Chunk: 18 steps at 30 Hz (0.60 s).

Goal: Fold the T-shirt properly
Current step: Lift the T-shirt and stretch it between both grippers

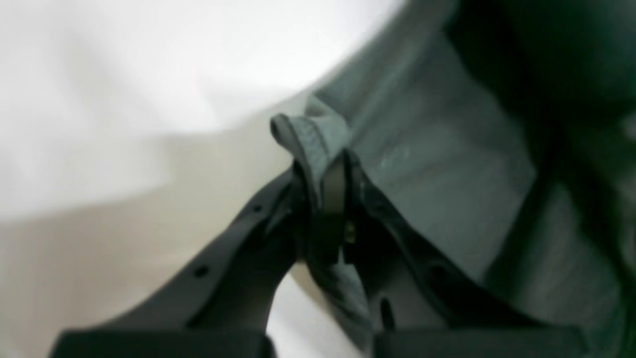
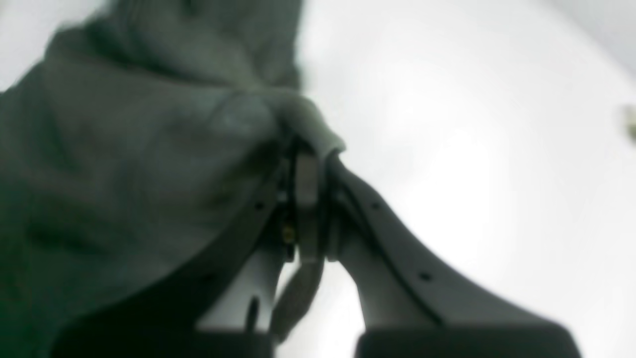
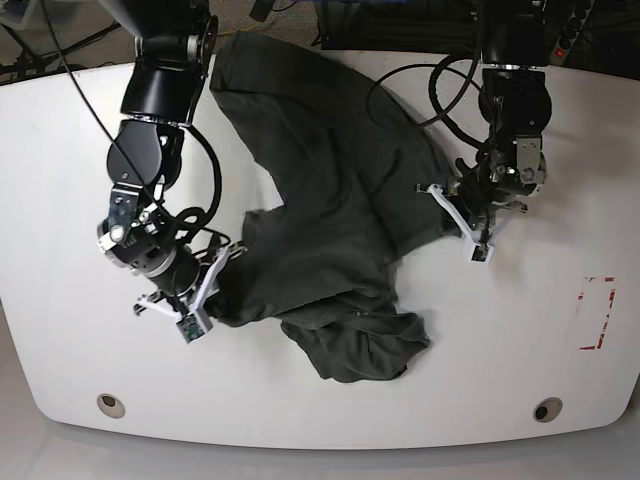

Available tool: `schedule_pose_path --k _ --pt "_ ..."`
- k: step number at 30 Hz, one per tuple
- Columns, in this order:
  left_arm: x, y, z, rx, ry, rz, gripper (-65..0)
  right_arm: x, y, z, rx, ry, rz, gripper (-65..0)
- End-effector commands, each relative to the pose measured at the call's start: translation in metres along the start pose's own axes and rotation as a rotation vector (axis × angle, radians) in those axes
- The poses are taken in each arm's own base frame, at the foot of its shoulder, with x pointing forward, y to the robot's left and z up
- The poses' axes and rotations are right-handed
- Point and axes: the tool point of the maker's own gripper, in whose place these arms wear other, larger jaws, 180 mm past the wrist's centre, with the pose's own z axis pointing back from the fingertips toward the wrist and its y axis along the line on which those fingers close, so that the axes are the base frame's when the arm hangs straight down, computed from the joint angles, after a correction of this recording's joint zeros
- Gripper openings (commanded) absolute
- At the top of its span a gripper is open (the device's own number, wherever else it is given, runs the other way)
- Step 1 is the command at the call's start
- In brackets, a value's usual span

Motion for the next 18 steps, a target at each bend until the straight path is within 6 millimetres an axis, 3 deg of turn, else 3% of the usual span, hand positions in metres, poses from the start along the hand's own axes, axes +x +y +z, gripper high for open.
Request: schedule_pose_path --k 1,11,18 --pt "0.046 0.006 0.021 0.029 -0.123 -0.027 -64.2 0.04 -0.019 0.008 -0.038 -0.079 0.039 -65.0" --pt "0.134 0.026 0.086 0.131 -0.303 -0.119 -64.2 0.12 -0.081 0.039 -0.179 -0.19 0.156 -65.0" --pt "0.19 0.041 0.117 0.19 -0.405 -0.133 -64.2 0.173 -0.12 0.064 -0.265 -0.261 0.2 -65.0"
